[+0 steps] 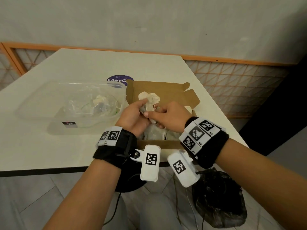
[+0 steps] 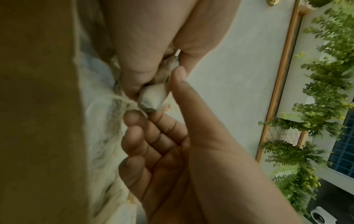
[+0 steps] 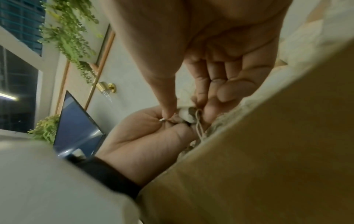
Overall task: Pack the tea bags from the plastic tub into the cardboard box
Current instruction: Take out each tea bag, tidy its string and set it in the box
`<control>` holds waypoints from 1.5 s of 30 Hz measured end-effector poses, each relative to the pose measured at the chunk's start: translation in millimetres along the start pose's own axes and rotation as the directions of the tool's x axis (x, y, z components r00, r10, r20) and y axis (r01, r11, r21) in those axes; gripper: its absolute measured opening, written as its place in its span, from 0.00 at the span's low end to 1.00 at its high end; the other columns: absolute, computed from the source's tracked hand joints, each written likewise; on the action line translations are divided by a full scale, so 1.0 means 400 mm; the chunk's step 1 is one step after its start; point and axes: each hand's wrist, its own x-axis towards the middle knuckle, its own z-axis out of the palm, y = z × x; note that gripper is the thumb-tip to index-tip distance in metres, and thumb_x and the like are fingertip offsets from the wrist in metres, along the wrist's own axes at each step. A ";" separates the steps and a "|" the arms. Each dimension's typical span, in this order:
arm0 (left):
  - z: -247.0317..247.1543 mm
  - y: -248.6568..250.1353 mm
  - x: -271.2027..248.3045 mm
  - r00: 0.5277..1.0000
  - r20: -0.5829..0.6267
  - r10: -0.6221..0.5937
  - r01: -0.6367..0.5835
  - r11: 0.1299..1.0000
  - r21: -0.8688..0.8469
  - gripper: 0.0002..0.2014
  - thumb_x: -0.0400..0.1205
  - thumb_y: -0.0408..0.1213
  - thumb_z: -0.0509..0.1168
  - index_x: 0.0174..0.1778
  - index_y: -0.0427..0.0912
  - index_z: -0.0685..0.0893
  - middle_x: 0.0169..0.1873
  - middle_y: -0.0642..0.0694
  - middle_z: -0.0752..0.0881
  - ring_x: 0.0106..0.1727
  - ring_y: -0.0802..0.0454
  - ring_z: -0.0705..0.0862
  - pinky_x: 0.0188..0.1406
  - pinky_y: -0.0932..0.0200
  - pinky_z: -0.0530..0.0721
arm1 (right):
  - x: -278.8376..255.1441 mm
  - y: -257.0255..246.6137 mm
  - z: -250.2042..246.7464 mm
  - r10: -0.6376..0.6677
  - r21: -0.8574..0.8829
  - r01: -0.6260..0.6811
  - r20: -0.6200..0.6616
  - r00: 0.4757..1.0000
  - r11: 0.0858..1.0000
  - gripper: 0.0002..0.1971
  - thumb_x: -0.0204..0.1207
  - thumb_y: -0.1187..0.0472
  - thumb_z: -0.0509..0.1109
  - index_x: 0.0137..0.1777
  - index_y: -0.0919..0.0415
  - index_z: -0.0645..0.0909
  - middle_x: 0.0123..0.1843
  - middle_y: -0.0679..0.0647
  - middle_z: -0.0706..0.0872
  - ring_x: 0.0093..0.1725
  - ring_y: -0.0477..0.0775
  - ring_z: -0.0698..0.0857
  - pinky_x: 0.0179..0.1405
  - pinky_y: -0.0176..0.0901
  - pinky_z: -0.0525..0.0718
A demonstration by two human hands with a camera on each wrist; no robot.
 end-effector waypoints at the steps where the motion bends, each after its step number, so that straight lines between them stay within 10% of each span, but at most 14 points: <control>1: -0.001 -0.002 0.001 1.000 0.010 -0.003 0.003 0.999 0.040 0.14 0.87 0.37 0.50 0.54 0.33 0.79 0.44 0.38 0.83 0.42 0.46 0.86 0.39 0.55 0.87 | 0.002 0.005 0.006 0.006 0.038 -0.006 -0.003 1.000 0.999 0.24 0.71 0.45 0.73 0.36 0.71 0.86 0.35 0.63 0.89 0.25 0.34 0.81 0.49 0.50 0.84; 5: -0.002 -0.009 0.002 0.999 0.051 -0.009 0.000 0.986 0.165 0.15 0.87 0.38 0.53 0.52 0.33 0.82 0.44 0.37 0.88 0.41 0.45 0.88 0.40 0.53 0.86 | -0.006 0.013 0.019 0.014 0.195 -0.009 -0.023 1.000 0.981 0.14 0.69 0.52 0.77 0.33 0.64 0.82 0.29 0.59 0.85 0.31 0.53 0.83 0.43 0.55 0.86; 18: 0.002 -0.004 -0.004 0.994 0.111 -0.004 -0.011 0.992 0.128 0.20 0.88 0.44 0.50 0.60 0.33 0.79 0.45 0.37 0.87 0.37 0.46 0.83 0.31 0.54 0.77 | 0.010 0.017 0.017 0.114 0.547 -0.123 0.050 0.992 0.828 0.13 0.68 0.60 0.78 0.50 0.60 0.80 0.34 0.54 0.82 0.29 0.48 0.77 0.25 0.35 0.75; 26: -0.010 -0.003 0.003 0.997 0.067 0.026 -0.032 0.995 0.095 0.22 0.86 0.46 0.57 0.68 0.33 0.78 0.59 0.35 0.83 0.61 0.45 0.81 0.66 0.49 0.79 | -0.021 0.012 -0.075 -0.025 0.456 0.039 -0.037 0.999 0.889 0.09 0.71 0.64 0.75 0.48 0.68 0.85 0.35 0.54 0.86 0.28 0.40 0.82 0.30 0.30 0.81; 32: -0.015 -0.009 0.018 0.998 0.036 0.057 -0.061 0.991 0.123 0.13 0.82 0.44 0.64 0.58 0.42 0.82 0.38 0.48 0.81 0.34 0.60 0.75 0.24 0.73 0.78 | -0.029 -0.031 -0.122 -0.168 0.434 0.159 -0.018 0.986 0.887 0.03 0.70 0.64 0.76 0.39 0.55 0.88 0.36 0.50 0.89 0.33 0.43 0.84 0.35 0.32 0.83; 36: -0.015 -0.013 0.014 0.996 0.039 0.074 -0.080 0.982 0.169 0.08 0.84 0.38 0.63 0.56 0.45 0.84 0.28 0.53 0.79 0.25 0.63 0.72 0.20 0.74 0.71 | -0.009 -0.029 -0.099 -0.143 0.384 0.159 -0.071 0.987 0.909 0.07 0.68 0.63 0.78 0.45 0.59 0.88 0.46 0.56 0.90 0.45 0.49 0.88 0.52 0.36 0.84; 40: -0.014 -0.013 0.011 0.998 0.007 0.067 -0.067 0.983 0.169 0.06 0.82 0.32 0.63 0.52 0.43 0.83 0.27 0.52 0.81 0.24 0.63 0.74 0.18 0.74 0.71 | 0.003 -0.027 -0.087 -0.104 0.378 0.131 -0.093 0.990 0.917 0.11 0.68 0.64 0.77 0.50 0.65 0.87 0.42 0.51 0.88 0.38 0.40 0.84 0.38 0.22 0.80; 45: -0.007 -0.009 0.008 1.000 -0.010 0.018 -0.017 0.992 0.125 0.06 0.80 0.40 0.67 0.50 0.44 0.83 0.36 0.49 0.81 0.32 0.61 0.73 0.16 0.73 0.70 | 0.021 -0.021 -0.108 -0.080 0.316 0.149 -0.221 0.972 0.937 0.04 0.68 0.63 0.77 0.42 0.62 0.88 0.40 0.52 0.88 0.43 0.47 0.84 0.50 0.35 0.80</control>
